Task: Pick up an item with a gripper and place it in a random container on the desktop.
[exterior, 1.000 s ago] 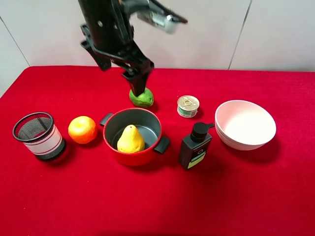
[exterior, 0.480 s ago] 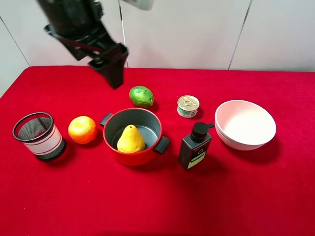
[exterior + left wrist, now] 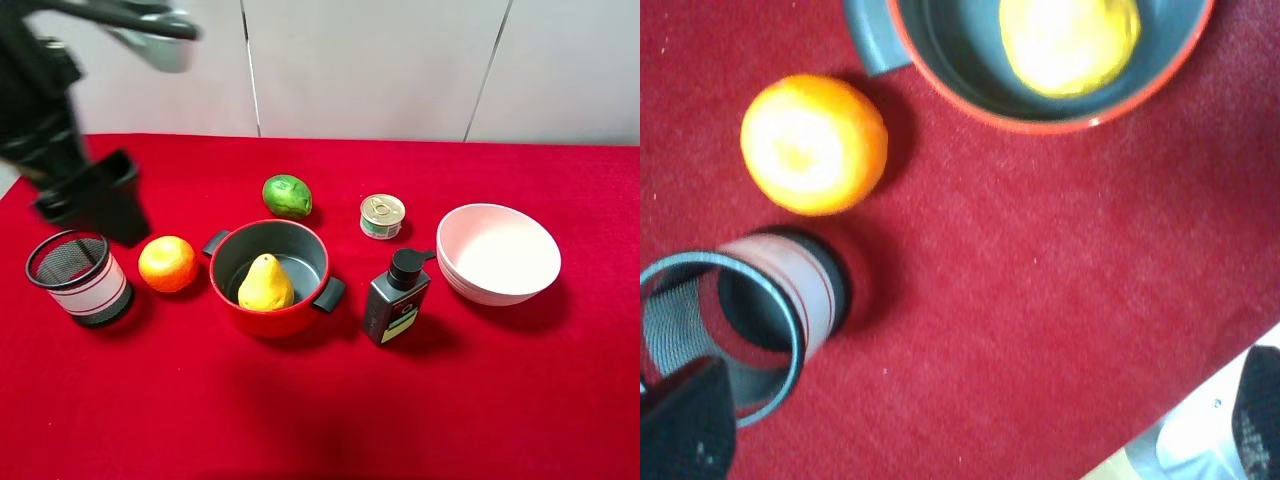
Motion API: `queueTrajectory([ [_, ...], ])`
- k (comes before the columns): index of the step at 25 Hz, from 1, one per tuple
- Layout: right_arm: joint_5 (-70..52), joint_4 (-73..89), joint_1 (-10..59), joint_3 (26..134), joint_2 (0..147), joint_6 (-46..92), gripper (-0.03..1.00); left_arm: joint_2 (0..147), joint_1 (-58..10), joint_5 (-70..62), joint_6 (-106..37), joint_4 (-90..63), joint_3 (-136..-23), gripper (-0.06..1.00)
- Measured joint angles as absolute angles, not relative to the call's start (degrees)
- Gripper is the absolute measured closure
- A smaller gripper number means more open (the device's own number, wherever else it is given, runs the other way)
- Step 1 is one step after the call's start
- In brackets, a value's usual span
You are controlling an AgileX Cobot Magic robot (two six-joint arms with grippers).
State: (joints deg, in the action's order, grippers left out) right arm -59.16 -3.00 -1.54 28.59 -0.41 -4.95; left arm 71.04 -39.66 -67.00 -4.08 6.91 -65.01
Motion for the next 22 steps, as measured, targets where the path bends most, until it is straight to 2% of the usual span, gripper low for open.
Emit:
queueTrajectory([
  [18, -59.16, -3.00, -1.54, 28.59, -0.41, -4.95, 0.28, 28.69, -39.66, -67.21, -4.46, 6.17, -46.65, -0.05],
  [22, -59.16, -3.00, -1.54, 28.59, -0.41, -4.95, 0.28, 21.59, -36.83, -67.21, -1.97, 6.03, -43.53, -0.05],
])
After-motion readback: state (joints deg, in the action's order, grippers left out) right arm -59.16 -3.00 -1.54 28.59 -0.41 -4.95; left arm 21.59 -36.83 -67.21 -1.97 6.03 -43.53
